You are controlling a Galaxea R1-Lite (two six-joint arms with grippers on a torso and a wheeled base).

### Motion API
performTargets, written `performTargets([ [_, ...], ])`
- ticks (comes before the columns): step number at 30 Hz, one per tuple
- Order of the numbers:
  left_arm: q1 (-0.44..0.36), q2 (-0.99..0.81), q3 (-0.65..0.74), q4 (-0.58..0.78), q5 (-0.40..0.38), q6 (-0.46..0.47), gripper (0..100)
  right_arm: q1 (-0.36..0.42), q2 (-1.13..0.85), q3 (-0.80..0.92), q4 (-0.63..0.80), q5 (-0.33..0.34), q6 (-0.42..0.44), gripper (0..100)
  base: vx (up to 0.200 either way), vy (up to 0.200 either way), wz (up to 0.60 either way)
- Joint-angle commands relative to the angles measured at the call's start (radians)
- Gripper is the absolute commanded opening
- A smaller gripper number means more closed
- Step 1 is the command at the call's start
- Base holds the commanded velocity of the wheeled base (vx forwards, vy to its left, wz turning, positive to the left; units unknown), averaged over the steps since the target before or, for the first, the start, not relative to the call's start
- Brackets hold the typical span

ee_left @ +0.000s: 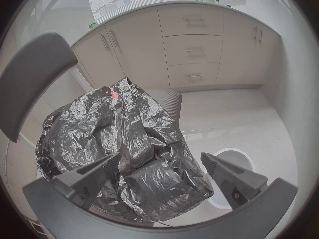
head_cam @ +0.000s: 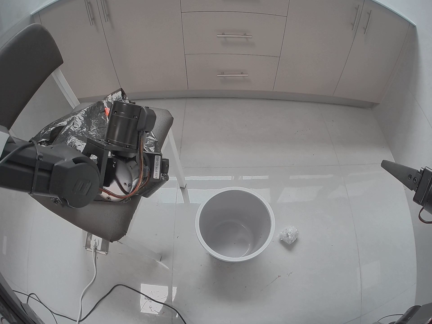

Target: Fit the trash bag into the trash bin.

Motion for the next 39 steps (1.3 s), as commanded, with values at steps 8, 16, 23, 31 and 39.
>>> performTargets([
  [8,0.028,0.061,-0.010,-0.006,0.010,0.003,100,0.001,-0.001,0.001,0.000,0.000,0.000,100,0.000,0.000,0.00],
  [16,0.045,0.059,-0.011,-0.003,0.013,0.003,100,-0.001,0.000,0.001,0.000,0.000,0.000,100,0.000,0.000,0.00],
  [23,0.031,0.045,0.009,-0.005,0.013,0.000,0,-0.001,0.005,0.004,0.000,0.000,0.000,100,0.000,0.000,0.00],
  [31,0.004,0.038,0.021,-0.011,0.014,0.000,0,-0.001,0.005,0.006,0.000,0.000,0.000,100,0.000,0.000,0.00],
  [39,-0.019,-0.033,0.079,-0.011,0.013,0.003,0,-0.001,0.005,0.007,0.000,0.000,0.000,100,0.000,0.000,0.00],
])
